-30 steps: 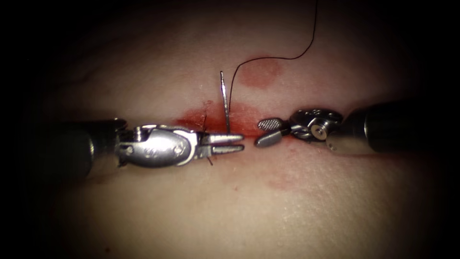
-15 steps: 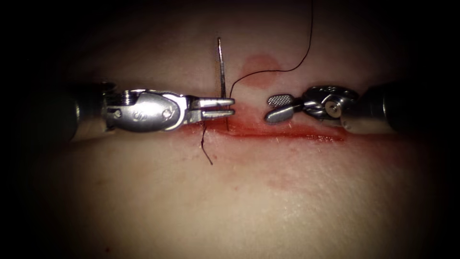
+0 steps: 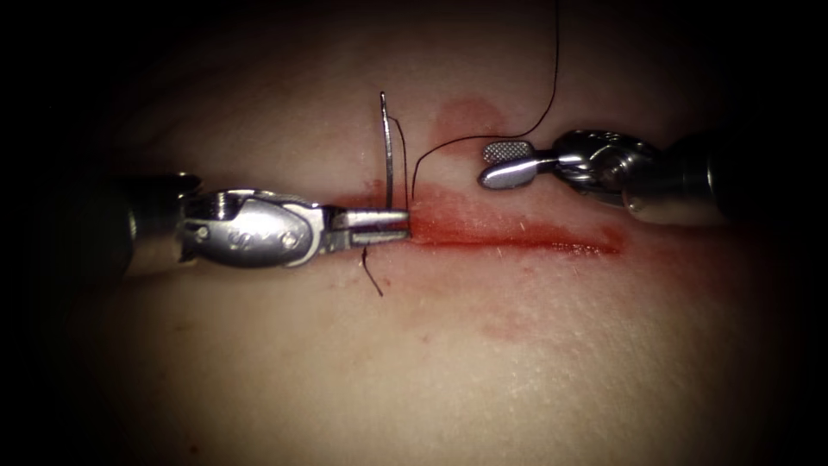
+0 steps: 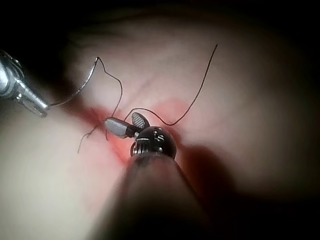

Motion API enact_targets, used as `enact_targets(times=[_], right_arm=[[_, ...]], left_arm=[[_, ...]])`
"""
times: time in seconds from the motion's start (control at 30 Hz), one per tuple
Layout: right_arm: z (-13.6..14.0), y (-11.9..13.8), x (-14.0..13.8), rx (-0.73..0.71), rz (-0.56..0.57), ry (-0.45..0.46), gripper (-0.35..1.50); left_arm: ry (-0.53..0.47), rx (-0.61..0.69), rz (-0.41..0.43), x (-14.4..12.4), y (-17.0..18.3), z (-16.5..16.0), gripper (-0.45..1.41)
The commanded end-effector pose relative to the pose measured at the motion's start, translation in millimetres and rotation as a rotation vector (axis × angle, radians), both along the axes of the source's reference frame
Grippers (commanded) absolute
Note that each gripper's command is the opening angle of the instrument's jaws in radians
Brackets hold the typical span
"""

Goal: Wound Closure
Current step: Pass the needle to the right gripper.

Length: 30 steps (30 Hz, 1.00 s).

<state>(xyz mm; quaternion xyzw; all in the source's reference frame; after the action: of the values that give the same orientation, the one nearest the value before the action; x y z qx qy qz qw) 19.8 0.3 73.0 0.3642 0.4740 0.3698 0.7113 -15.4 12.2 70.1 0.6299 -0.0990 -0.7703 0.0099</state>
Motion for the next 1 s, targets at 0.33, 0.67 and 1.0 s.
enact_targets(times=[0.33,0.67,1.0], right_arm=[[0.6,-2.8,5.1,0.073,-0.021,0.071,1.13],[1.9,-3.8,8.0,0.097,-0.037,0.097,1.13],[2.1,-3.6,8.8,0.101,-0.037,0.102,1.14]], left_arm=[[0.021,-0.022,0.027,-0.3,-3.1,3.2,-0.35],[0.035,-0.051,0.037,-0.6,-3.1,2.6,-0.35],[0.054,-0.096,0.05,-1.3,-3.3,2.6,-0.35]])
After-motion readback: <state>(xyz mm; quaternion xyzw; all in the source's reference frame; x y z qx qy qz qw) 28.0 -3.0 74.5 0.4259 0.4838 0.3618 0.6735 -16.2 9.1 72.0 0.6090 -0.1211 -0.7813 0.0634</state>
